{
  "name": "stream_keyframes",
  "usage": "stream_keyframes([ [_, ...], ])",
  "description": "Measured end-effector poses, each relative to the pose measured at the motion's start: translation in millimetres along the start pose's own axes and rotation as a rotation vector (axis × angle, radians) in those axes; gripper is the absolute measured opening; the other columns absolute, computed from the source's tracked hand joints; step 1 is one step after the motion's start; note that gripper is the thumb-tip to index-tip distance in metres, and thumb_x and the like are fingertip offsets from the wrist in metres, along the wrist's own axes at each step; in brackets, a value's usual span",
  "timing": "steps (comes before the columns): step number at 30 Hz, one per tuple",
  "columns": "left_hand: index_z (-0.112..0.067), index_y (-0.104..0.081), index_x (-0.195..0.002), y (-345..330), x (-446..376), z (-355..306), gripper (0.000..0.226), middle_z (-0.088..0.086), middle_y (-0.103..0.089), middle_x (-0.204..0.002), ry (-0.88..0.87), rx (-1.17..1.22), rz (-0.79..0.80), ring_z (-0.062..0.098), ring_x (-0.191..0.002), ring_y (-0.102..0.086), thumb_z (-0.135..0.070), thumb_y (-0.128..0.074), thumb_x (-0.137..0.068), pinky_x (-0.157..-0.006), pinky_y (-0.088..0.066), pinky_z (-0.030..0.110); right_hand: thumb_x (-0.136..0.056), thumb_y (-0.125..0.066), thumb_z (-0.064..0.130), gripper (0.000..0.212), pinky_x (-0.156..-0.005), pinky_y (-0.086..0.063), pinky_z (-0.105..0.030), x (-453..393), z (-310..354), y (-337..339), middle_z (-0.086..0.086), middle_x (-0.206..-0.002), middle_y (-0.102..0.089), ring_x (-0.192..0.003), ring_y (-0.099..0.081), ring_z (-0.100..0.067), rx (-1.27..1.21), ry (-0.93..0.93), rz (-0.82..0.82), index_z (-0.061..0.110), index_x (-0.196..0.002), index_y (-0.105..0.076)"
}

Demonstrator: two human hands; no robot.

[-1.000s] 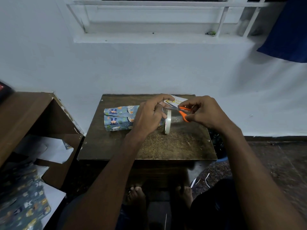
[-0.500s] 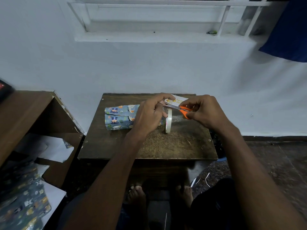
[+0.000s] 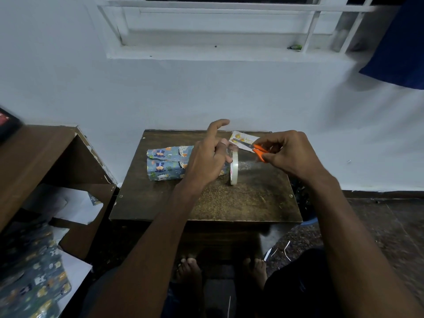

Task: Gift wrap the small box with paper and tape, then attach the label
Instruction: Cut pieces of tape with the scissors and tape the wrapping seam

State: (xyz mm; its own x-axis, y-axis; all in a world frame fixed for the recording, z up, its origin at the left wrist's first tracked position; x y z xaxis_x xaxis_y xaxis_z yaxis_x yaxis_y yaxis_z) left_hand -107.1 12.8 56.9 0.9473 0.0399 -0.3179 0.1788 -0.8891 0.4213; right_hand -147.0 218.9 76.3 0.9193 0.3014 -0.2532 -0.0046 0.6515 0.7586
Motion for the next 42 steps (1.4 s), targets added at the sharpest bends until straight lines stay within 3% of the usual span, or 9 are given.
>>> stream_keyframes([
  [9, -0.024, -0.038, -0.155, -1, 0, 5, 0.078, -0.013, -0.078, -0.096, -0.008, -0.002, 0.010, 0.007, -0.075, -0.071, -0.015, -0.081, -0.091, -0.080, -0.063, 0.044, -0.078, -0.086, 0.027, 0.011, -0.068, -0.043, -0.028, 4, -33, -30, 0.004, -0.080, -0.064, -0.080, -0.061, -0.022, 0.350, -0.220, 0.079, 0.021, -0.083, -0.079],
  [16, -0.022, -0.042, -0.153, -4, 0, 7, 0.076, -0.003, -0.080, -0.092, 0.026, 0.190, 0.072, 0.010, -0.082, -0.073, -0.009, -0.082, -0.090, -0.079, -0.058, 0.026, -0.084, -0.078, 0.017, 0.020, -0.075, -0.055, -0.036, 5, -21, -45, -0.012, -0.102, -0.067, -0.094, -0.066, -0.032, 0.513, -0.297, 0.154, 0.016, -0.104, -0.078],
  [19, -0.022, -0.044, -0.152, -7, -1, 6, 0.074, 0.001, -0.080, -0.093, 0.038, 0.261, 0.138, 0.009, -0.081, -0.071, -0.007, -0.082, -0.090, -0.080, -0.054, 0.022, -0.074, -0.087, 0.028, 0.035, -0.076, -0.050, -0.029, 3, -7, -34, 0.003, -0.106, -0.072, -0.094, -0.067, -0.018, 0.328, -0.198, 0.019, 0.030, -0.108, -0.078],
  [21, -0.021, -0.045, -0.152, -10, -2, 5, 0.072, 0.004, -0.079, -0.093, 0.046, 0.306, 0.173, 0.011, -0.082, -0.070, -0.006, -0.081, -0.091, -0.081, -0.053, 0.023, -0.070, -0.094, 0.026, 0.057, -0.069, -0.044, -0.016, 4, 8, -35, 0.020, -0.102, -0.073, -0.075, -0.061, 0.004, 0.019, -0.077, 0.093, 0.032, -0.124, -0.075],
  [23, -0.021, -0.044, -0.152, -10, -2, 5, 0.072, 0.005, -0.079, -0.094, 0.068, 0.354, 0.192, 0.011, -0.082, -0.069, -0.005, -0.080, -0.092, -0.082, -0.053, 0.025, -0.079, -0.089, 0.017, 0.052, -0.063, -0.040, -0.009, 7, 22, -38, 0.031, -0.082, -0.070, -0.062, -0.055, 0.007, -0.178, 0.027, 0.176, 0.030, -0.127, -0.075],
  [27, -0.019, -0.046, -0.150, -8, -3, 5, 0.072, 0.006, -0.079, -0.093, 0.071, 0.384, 0.128, 0.015, -0.087, -0.074, -0.005, -0.083, -0.089, -0.087, -0.055, 0.029, -0.093, -0.077, 0.018, 0.017, -0.061, -0.044, -0.015, 12, 24, -40, 0.019, -0.067, -0.072, -0.057, -0.060, -0.002, -0.241, 0.059, 0.187, 0.029, -0.105, -0.083],
  [32, -0.014, -0.051, -0.142, -4, 4, -8, 0.068, 0.004, -0.079, -0.086, -0.043, 0.383, -0.128, 0.019, -0.089, -0.076, -0.003, -0.086, -0.085, -0.082, -0.058, 0.039, -0.094, -0.076, 0.017, 0.014, -0.053, -0.052, -0.032, 11, 14, -35, 0.000, -0.056, -0.069, -0.047, -0.067, -0.019, -0.269, -0.037, 0.138, 0.015, -0.081, -0.081],
  [37, -0.019, -0.049, -0.144, -7, 7, 1, 0.071, 0.003, -0.081, -0.089, 0.049, 0.412, -0.164, 0.022, -0.085, -0.078, -0.010, -0.088, -0.085, -0.089, -0.062, 0.050, -0.085, -0.085, 0.015, 0.010, -0.058, -0.046, -0.020, 12, 13, -26, 0.011, -0.069, -0.075, -0.059, -0.061, -0.002, -0.352, 0.000, 0.098, 0.022, -0.092, -0.085],
  [42, -0.021, -0.048, -0.143, -16, 8, 4, 0.070, 0.010, -0.080, -0.088, 0.203, 0.545, -0.169, 0.023, -0.094, -0.079, -0.009, -0.087, -0.086, -0.100, -0.058, 0.056, -0.082, -0.087, 0.016, 0.018, -0.061, -0.047, -0.039, 9, 11, -18, 0.013, -0.075, -0.074, -0.065, -0.058, -0.034, -0.335, 0.101, 0.031, 0.026, -0.098, -0.085],
])
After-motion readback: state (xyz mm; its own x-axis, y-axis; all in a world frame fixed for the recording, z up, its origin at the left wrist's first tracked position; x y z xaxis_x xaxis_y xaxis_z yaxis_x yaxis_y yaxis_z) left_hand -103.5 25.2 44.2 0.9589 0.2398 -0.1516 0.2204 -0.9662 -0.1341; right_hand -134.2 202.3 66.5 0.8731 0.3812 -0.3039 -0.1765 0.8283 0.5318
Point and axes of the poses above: each hand's wrist, its own x-axis away from the middle knuckle, its own y-axis out of the back of the hand, z = x × y, the point moved 7 cm from there along -x, towards the middle knuckle
